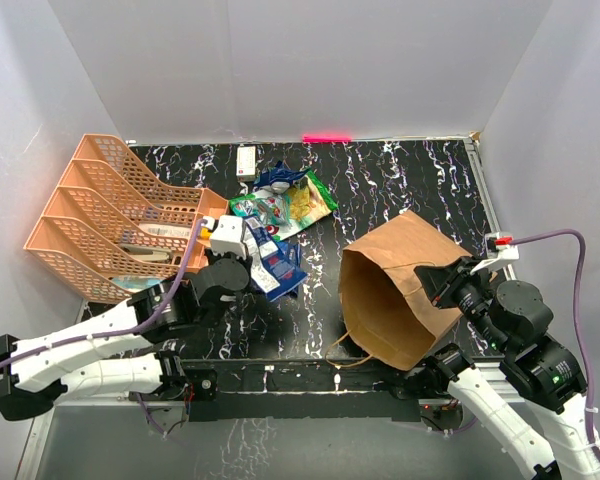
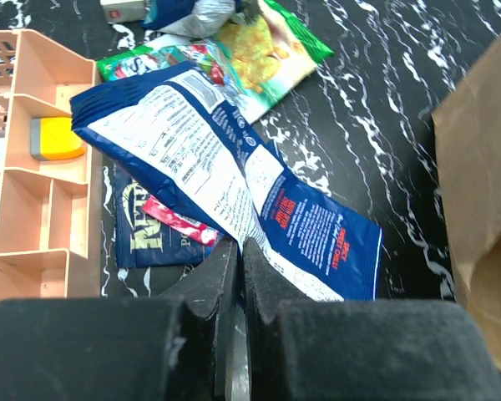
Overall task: Take the snacks out of the paper bag
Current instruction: Place the snack at the center of the board.
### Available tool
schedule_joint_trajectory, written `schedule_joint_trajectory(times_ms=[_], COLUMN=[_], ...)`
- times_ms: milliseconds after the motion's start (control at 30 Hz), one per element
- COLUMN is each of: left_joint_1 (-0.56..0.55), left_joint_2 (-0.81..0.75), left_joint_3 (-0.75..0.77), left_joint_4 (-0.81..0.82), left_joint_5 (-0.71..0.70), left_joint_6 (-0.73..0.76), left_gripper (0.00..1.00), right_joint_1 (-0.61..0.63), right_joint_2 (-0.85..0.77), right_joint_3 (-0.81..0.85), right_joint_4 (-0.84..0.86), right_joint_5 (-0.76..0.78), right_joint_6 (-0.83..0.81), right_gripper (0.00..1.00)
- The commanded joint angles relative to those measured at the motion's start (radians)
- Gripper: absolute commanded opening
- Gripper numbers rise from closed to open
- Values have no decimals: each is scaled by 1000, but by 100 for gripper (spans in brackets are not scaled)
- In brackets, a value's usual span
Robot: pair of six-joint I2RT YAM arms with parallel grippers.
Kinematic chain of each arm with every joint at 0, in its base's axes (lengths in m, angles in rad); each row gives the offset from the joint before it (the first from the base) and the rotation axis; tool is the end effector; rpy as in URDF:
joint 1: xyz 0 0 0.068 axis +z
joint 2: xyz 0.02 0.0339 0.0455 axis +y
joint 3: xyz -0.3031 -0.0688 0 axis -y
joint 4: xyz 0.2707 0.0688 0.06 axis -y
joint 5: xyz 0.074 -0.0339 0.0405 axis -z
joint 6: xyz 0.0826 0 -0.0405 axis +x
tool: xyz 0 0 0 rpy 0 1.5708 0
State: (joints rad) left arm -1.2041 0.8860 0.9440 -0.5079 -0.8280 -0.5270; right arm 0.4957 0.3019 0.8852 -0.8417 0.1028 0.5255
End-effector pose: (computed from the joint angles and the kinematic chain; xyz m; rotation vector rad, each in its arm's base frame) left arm 0.1328 -0.1761 0.3674 0.1308 1.8797 -0.3507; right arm 0.0695 0.0280 0.3629 0.1020 1.8705 0.6204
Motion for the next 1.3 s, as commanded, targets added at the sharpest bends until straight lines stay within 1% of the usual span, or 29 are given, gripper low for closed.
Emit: schedule_joint_trajectory(times_ms=[0, 167, 300, 400, 467, 500, 633, 767, 800, 867, 900, 1033, 1100, 1267], left_joint_1=[80, 150, 211, 245, 283, 304, 380, 421, 424, 426, 427, 431, 431, 433], left_joint_2=[45, 136, 223, 290, 330, 347, 400, 407, 397, 366, 344, 255, 206, 65], left_joint_3=[-59, -156, -171, -194, -221, -222, -218, -260, -281, -322, -341, -394, -389, -334], left_joint_4=[201, 437, 543, 655, 750, 763, 721, 665, 668, 657, 650, 613, 558, 422], left_joint_5=[-52, -39, -40, -40, -6, 19, 90, 126, 128, 140, 160, 286, 349, 428], left_joint_6=[-30, -91, -157, -151, -124, -127, -203, -305, -317, -345, -359, -397, -408, -392], left_gripper=[0, 0, 0, 0, 0, 0, 0, 0, 5, 26, 34, 56, 64, 75], right_joint_1=[3, 2, 4, 3, 3, 3, 3, 3, 2, 3, 3, 3, 2, 3], right_joint_2=[11, 22, 16, 10, 6, 7, 4, 0, 1, 3, 2, 2, 4, 4], right_joint_3=[-6, -8, -10, -12, -14, -14, -18, -19, -19, -19, -19, -19, -19, -19], right_joint_4=[63, 63, 62, 64, 66, 66, 64, 66, 66, 66, 66, 67, 66, 67], right_joint_5=[15, 8, 4, 7, 7, 6, -5, -2, -2, -4, -5, -3, -6, -5], right_joint_6=[-2, -7, -7, -5, -3, -2, -2, -1, -1, -1, -2, -2, -2, -4], right_gripper=[8, 8, 8, 8, 8, 8, 8, 8, 8, 8, 8, 8, 8, 8])
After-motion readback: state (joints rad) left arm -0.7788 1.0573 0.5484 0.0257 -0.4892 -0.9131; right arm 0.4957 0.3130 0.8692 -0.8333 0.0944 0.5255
